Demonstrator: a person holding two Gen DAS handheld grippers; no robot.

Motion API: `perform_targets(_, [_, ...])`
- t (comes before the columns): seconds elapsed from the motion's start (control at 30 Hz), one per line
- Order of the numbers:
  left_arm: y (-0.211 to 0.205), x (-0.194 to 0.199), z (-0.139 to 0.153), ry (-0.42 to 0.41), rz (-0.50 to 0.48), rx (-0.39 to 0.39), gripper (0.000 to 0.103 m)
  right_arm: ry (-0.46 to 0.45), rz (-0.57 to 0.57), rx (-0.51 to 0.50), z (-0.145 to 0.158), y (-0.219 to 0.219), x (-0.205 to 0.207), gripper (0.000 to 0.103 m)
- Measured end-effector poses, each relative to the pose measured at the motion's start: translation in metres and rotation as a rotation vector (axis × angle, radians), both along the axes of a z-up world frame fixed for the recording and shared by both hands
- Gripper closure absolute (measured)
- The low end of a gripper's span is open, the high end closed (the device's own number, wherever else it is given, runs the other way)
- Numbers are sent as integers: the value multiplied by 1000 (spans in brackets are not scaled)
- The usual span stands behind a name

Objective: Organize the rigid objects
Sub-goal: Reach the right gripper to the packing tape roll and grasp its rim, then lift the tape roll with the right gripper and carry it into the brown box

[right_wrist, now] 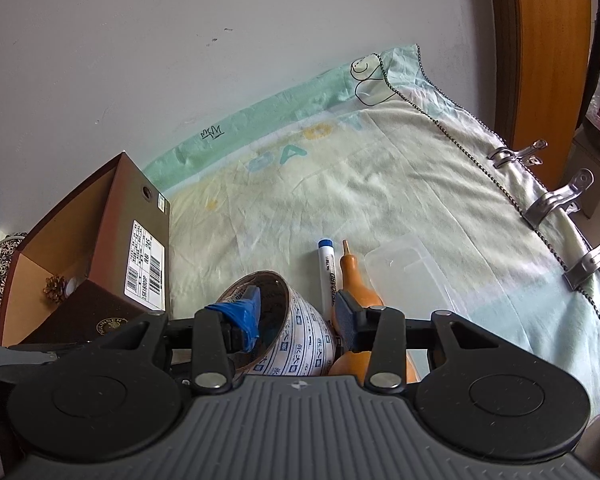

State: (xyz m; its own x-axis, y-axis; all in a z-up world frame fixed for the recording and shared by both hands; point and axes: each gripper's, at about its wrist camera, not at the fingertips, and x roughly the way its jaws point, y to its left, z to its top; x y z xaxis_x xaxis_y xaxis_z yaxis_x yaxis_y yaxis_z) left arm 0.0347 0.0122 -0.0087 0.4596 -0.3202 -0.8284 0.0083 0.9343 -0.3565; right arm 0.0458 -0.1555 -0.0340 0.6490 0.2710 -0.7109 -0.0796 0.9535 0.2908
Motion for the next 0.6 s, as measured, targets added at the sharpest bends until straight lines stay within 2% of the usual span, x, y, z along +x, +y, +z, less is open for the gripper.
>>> perform_targets(0.1, [9, 1, 3, -9, 13, -71, 22, 9, 8, 20, -3, 0, 3, 79])
perform_targets(0.17, [10, 4, 1, -5, 34, -57, 24, 16, 15, 19, -5, 1, 6, 79])
perform_targets(0.27, [7, 8, -11, 18, 27, -37, 43, 17, 22, 8, -8, 3, 9, 81])
perform_targets(0.37, [5, 12, -21, 40, 25, -42, 51, 37, 25, -1, -14, 4, 12, 83])
perform_targets(0.4, [5, 14, -24, 47, 24, -39, 60, 41, 28, 0, -16, 4, 13, 83])
perform_targets(0.47, [2, 17, -32, 75, 20, -43, 70, 46, 42, -7, -20, 7, 14, 85])
perform_targets(0.6, [0, 20, -40, 96, 24, -48, 86, 38, 67, -1, -26, 13, 14, 91])
